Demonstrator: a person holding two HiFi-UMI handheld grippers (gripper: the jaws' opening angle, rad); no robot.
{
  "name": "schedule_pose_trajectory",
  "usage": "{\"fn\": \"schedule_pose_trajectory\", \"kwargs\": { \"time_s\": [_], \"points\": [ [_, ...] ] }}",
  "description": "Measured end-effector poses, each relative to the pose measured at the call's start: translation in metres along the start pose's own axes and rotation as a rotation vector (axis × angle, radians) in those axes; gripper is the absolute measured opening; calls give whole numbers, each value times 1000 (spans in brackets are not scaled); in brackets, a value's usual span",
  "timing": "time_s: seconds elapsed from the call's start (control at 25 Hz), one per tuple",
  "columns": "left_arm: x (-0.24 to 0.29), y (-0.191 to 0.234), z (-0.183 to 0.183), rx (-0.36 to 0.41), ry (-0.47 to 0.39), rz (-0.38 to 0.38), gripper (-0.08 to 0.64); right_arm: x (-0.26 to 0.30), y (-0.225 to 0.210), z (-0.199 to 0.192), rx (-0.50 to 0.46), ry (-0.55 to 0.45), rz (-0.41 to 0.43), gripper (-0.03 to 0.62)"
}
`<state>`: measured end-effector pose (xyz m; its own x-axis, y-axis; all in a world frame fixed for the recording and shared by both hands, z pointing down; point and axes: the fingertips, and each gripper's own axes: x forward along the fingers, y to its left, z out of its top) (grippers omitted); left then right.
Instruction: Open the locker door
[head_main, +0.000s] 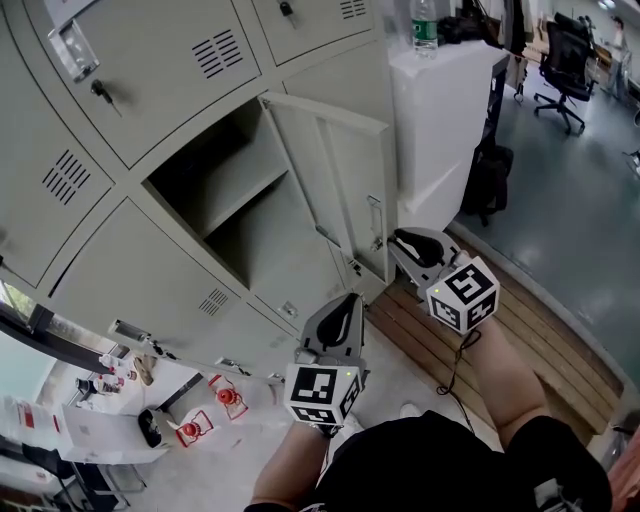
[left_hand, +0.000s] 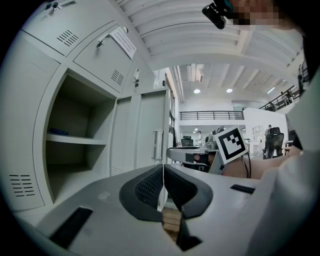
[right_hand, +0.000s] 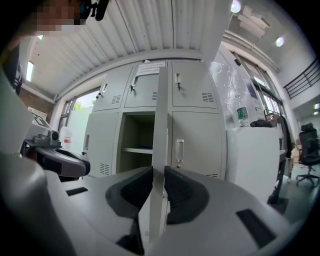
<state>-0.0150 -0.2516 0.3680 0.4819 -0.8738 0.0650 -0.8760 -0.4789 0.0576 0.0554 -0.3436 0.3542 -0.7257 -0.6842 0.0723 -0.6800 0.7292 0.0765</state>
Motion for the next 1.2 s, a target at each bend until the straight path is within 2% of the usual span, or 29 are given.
{"fn": "schedule_pose_trajectory", "kwargs": {
  "time_s": [0.16,0.2,0.36,0.72,1.2],
  "points": [
    [1,2,-1,-1,3,4,20,-1,-16,-2,30,0,-68,115],
    [1,2,-2,-2,4,5,20,0,-20,-2,32,3,-84,83],
    [0,2,-1,-1,2,12,20,0,-37,-3,27,24,-153,60],
    [-2,7,0,-2,0,50,20,2,-56,-5,73,19,-166,55],
    [-5,1,-4,-17,1,128,20,-4,-60,-7,80,20,-123,55]
  ]
}}
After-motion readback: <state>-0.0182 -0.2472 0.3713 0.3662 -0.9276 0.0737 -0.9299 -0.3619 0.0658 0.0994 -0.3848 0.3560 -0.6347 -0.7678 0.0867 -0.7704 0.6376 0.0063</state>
